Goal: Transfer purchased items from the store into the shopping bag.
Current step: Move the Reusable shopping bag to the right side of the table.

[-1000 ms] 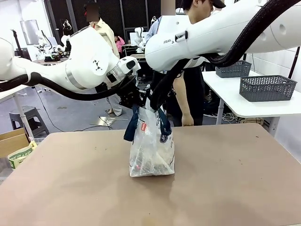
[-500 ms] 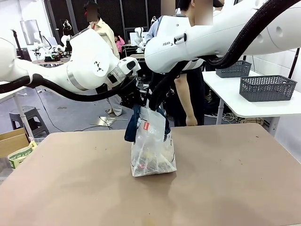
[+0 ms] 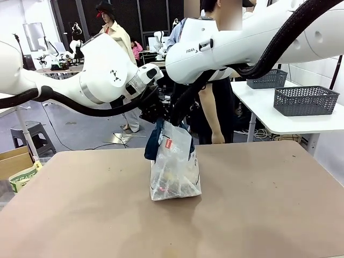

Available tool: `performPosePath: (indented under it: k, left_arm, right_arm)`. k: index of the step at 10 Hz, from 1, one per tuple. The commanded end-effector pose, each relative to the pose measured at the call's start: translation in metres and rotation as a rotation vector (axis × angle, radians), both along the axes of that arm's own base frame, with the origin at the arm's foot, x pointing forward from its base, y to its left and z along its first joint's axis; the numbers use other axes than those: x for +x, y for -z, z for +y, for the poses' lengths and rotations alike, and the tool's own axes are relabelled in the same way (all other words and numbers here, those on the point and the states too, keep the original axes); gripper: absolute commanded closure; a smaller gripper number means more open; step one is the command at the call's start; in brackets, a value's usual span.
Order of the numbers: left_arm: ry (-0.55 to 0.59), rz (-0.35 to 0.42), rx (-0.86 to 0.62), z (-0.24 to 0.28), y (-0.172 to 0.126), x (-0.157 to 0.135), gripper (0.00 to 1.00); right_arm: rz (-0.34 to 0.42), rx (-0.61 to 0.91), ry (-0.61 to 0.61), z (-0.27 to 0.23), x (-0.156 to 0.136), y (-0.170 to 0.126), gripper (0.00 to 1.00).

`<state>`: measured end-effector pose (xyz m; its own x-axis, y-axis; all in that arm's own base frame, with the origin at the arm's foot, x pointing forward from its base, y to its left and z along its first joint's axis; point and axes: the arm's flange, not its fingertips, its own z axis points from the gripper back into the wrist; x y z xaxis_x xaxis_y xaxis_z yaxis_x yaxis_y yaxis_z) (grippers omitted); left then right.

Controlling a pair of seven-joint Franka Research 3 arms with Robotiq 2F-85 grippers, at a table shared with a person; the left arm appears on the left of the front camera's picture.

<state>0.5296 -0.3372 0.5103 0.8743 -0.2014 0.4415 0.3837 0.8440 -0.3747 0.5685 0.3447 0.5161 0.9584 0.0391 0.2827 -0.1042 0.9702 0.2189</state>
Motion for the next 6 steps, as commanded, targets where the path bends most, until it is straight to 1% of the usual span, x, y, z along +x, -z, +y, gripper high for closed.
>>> performPosePath:
  k: [1, 2, 3, 6]
  left_arm:
    - [0.014, -0.024, -0.056, 0.009, -0.001, -0.005, 0.22]
    - [0.015, -0.028, -0.065, 0.011, -0.003, -0.008, 0.02]
    - [0.019, -0.033, -0.068, 0.011, -0.004, -0.011, 0.0]
    - [0.048, -0.034, -0.078, 0.011, -0.009, -0.028, 0.0]
  right_arm:
    - [-0.007, 0.04, 0.025, 0.002, 0.0, 0.001, 1.0]
    - [-0.009, 0.041, 0.028, 0.002, 0.0, 0.001, 1.0]
    - [-0.01, 0.041, 0.032, 0.002, 0.0, 0.0, 1.0]
    - [-0.018, 0.042, 0.045, 0.0, 0.001, -0.002, 1.0]
